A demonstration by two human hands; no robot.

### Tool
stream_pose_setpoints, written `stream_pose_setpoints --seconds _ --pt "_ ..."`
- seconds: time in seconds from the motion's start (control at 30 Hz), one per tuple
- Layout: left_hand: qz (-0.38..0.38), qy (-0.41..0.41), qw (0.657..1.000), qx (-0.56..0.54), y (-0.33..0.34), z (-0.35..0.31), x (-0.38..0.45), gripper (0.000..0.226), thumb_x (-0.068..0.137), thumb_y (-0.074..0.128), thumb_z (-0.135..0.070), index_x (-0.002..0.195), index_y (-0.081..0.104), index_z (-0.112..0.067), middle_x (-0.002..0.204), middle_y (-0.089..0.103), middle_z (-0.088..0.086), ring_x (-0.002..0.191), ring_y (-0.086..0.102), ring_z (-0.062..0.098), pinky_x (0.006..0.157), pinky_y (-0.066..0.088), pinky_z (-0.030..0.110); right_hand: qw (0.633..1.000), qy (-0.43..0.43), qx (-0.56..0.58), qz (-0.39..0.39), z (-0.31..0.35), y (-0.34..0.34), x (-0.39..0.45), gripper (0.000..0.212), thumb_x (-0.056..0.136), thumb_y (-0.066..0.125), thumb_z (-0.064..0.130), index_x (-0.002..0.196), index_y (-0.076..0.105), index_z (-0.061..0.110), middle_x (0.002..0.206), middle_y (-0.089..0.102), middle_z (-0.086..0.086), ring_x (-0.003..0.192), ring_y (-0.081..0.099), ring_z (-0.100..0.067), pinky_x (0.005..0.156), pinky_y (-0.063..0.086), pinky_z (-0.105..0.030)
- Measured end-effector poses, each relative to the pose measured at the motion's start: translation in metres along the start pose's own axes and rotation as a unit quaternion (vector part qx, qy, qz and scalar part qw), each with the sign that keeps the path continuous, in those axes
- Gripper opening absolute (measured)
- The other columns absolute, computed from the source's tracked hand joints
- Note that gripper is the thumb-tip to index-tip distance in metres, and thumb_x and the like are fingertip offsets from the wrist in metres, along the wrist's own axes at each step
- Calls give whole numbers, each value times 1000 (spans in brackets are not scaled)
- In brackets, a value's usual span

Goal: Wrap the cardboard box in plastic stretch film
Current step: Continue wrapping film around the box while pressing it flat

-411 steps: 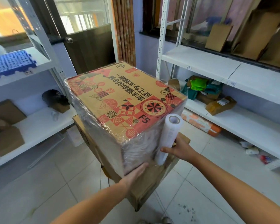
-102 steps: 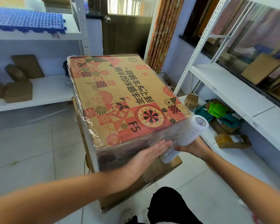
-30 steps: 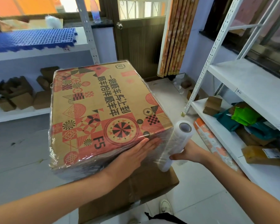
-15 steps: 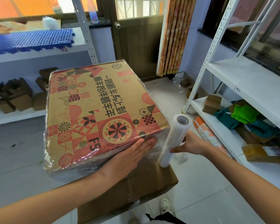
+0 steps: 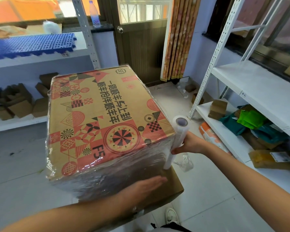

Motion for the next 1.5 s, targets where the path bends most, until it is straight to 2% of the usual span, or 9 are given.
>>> stream_pose_setpoints --seconds 0.17,0.37,0.5,0.6,0.7,0.93,1.13,1.33,1.5 --pt "27 -17 993 113 36 -1 25 107 85 49 -53 140 -14 15 146 -16 40 136 -9 54 110 -6 60 1000 0 6 -5 -2 1 2 48 69 83 12 99 54 36 93 60 16 84 62 1 62 49 -7" --pt "20 27 987 156 17 4 49 79 94 45 -41 141 10 11 153 15 21 140 17 37 111 16 50 1000 -4 23 -8 -4 4 1 49 67 84 6 97 57 34 91 62 14 82 61 11 61 48 -6" --pt "30 21 961 274 19 0 55 94 91 35 -56 143 -2 13 144 -9 45 137 -7 53 116 -3 52 1000 -7 19 -4 -3 5 2 51 68 84 10 106 56 30 96 61 13 88 62 0 65 49 -7" --pt "104 -104 975 168 32 41 34 80 93 20 -64 149 6 -9 141 -24 41 135 -23 44 112 -22 44 1000 -6 29 -7 -4 3 2 51 71 82 10 108 54 30 97 61 13 90 60 -5 67 51 -9" --pt "55 2 987 154 28 14 45 99 88 36 -61 142 2 14 145 -9 43 132 -15 61 100 -17 73 1000 -4 28 2 -2 4 1 47 70 82 8 102 55 31 93 61 12 84 62 0 63 50 -10" --pt "-5 -104 993 -54 13 70 15 104 90 41 -54 134 -12 24 142 -15 45 129 -18 62 103 -16 69 1000 -2 23 -1 -6 4 2 52 71 82 11 110 53 29 99 61 11 93 60 -6 67 50 -10" --pt "-75 -261 954 -127 -40 132 -12 82 85 56 -44 137 14 3 140 -25 43 134 -22 53 106 -20 64 1000 -2 8 26 -2 6 0 44 74 78 5 102 55 29 92 60 11 85 63 4 66 49 -8" --pt "-77 -387 910 -123 -41 179 -38 87 93 43 -36 139 -5 19 148 -12 38 135 -12 57 111 -8 63 999 4 27 18 -1 4 1 44 75 76 1 103 54 27 94 61 3 88 64 -13 70 53 -16" --pt "-132 -382 896 -186 -61 176 -41 67 88 51 -39 140 28 -3 151 13 15 140 9 35 115 7 51 1000 -4 22 8 -3 4 -4 48 75 75 -1 117 54 11 106 61 -10 96 62 -18 75 53 -16"
Point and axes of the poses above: each hand's wrist, its own x-axis towards the middle knuckle, its own y-axis out of the palm, z = x × y, the point moved 9 cm from there along x, towards the middle knuckle
